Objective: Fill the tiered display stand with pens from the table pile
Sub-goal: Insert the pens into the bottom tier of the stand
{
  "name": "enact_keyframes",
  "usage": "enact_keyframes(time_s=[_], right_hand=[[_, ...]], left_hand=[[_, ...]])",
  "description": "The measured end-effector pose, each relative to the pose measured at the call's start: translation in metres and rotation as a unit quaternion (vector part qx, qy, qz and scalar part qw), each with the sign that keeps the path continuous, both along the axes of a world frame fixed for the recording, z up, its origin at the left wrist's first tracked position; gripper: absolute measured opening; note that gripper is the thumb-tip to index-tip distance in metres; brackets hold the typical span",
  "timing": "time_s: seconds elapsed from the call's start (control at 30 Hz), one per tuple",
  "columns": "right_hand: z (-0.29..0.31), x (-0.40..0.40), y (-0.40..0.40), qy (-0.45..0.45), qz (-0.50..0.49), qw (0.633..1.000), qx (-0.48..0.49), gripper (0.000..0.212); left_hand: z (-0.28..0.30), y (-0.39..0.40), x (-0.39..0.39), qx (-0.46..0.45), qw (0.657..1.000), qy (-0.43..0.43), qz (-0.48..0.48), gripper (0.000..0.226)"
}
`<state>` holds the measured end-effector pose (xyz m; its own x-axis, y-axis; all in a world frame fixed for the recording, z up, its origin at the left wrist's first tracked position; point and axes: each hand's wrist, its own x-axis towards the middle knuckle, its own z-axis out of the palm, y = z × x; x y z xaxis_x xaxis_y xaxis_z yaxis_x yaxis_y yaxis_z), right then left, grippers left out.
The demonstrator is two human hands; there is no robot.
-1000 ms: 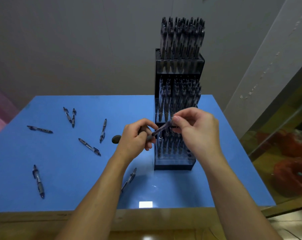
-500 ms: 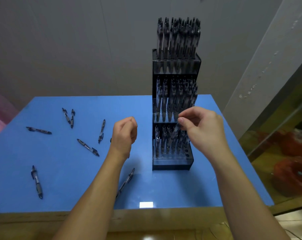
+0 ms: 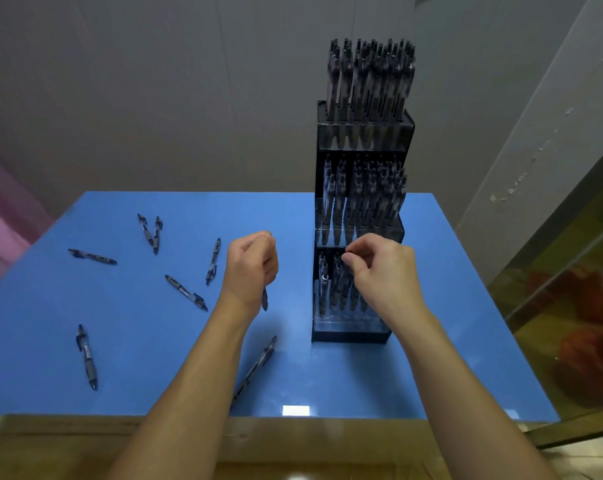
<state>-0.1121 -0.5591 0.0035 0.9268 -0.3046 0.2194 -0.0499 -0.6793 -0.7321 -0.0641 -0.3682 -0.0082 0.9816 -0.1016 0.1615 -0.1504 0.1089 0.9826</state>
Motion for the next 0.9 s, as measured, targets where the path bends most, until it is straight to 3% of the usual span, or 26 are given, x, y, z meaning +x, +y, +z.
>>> enact_keyframes(time_s=[0.27,0.47,0.53,0.63,0.77,0.9], right_hand=[[-0.020,0.004,0.008,0.060,0.019,0.996,-0.058,0.007],[-0.023,0.001,0.008,0.044,0.017,0.994,-0.104,0.021],[-0.018,-0.002,0.008,0.001,0.021,0.993,-0.112,0.027],[-0.009,-0.006,0.017,-0.084,0.068,0.993,-0.045,0.025],[0.004,-0.010,0.041,-0.007,0.101,0.986,0.130,0.025],[0.004,-0.011,0.046,0.002,0.092,0.976,0.199,0.019]], left_hand=[[0.001,-0.002,0.000,-0.001,1.000,0.020,-0.002,0.028],[0.007,-0.003,-0.001,-0.030,0.999,0.036,0.000,0.029],[0.011,-0.004,0.000,-0.048,0.998,0.044,0.003,0.030],[0.022,-0.011,-0.001,-0.076,0.995,0.066,0.005,0.038],[0.036,-0.029,-0.005,-0.112,0.992,0.050,-0.013,0.038],[0.044,-0.038,-0.008,-0.110,0.993,0.004,-0.044,0.035]])
